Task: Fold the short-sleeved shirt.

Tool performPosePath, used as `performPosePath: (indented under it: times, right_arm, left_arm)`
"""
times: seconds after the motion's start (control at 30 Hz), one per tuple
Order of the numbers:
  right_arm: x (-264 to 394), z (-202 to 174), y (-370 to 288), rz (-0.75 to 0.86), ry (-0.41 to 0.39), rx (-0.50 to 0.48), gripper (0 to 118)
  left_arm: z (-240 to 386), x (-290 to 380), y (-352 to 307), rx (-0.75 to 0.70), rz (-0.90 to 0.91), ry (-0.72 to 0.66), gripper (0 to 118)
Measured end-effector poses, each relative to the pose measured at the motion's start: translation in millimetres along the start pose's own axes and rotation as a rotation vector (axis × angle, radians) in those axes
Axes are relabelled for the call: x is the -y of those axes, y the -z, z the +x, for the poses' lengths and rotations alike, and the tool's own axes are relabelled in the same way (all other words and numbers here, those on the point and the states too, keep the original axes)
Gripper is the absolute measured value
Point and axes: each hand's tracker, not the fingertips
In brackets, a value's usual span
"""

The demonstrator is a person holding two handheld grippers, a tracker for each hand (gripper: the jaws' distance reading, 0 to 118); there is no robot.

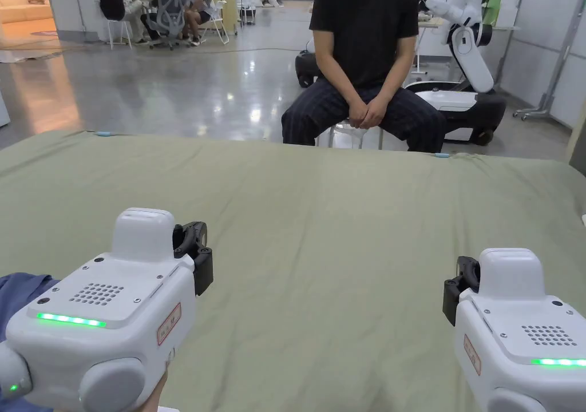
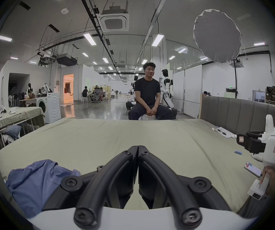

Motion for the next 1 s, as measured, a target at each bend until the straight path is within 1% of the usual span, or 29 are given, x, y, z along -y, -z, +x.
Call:
performPosePath:
  times: [0.17, 0.33, 0.5, 0.7, 0.73, 0.77, 0.8, 0.83, 0.9, 0.93, 0.97, 1.0]
  right_arm:
    - [-0.6, 1.4, -3.7, 0.004, 0.004, -0.002, 0]
    - [-2.3, -3.1, 3.1, -0.012, -0.023, 0.001, 0]
    - [-0.5, -2.8, 3.6, -0.019, -0.017, 0.002, 0]
    - [-0.3, -0.5, 5.1, -0.027, -0.015, 0.004, 0]
    - [-1.1, 0.1, 5.0, -0.027, -0.019, 0.004, 0]
    - [-2.1, 0.2, 4.5, -0.027, -0.039, 0.001, 0]
    - [-3.5, -1.4, 3.3, -0.017, -0.100, 0.012, 0]
    - [-3.8, -6.2, 1.3, -0.001, -0.221, 0.030, 0]
    - [2.4, -20.3, -2.4, 0.041, -0.602, 0.079, 0]
    - [10.3, -26.5, -3.9, 0.066, -0.814, 0.095, 0]
    - [21.5, -29.3, -5.0, 0.089, -1.014, 0.095, 0]
    - [34.0, -31.4, -5.5, 0.110, -1.192, 0.101, 0]
  left_arm:
    - [-5.3, 1.3, -1.0, 0.004, -0.010, -0.022, 2]
    - [-9.8, -0.4, 3.6, 0.002, -0.026, -0.058, 2]
    - [-6.8, -2.4, 5.2, -0.003, -0.029, -0.013, 2]
    - [-9.1, -3.1, 10.1, -0.001, -0.028, 0.002, 2]
    - [-9.8, -2.9, 10.9, 0.000, -0.030, 0.005, 2]
    - [-9.2, -3.1, 10.8, -0.001, -0.032, 0.032, 2]
    - [-7.2, -3.6, 10.2, -0.016, -0.034, 0.093, 2]
    - [-1.6, -4.5, 8.2, -0.049, -0.033, 0.198, 2]
    - [14.4, -0.7, 5.2, -0.086, -0.035, 0.559, 2]
    - [22.2, 8.0, 5.2, -0.100, -0.050, 0.777, 2]
    - [26.2, 20.3, 6.5, -0.102, -0.069, 0.962, 2]
    - [28.9, 34.0, 7.6, -0.093, -0.092, 1.120, 2]
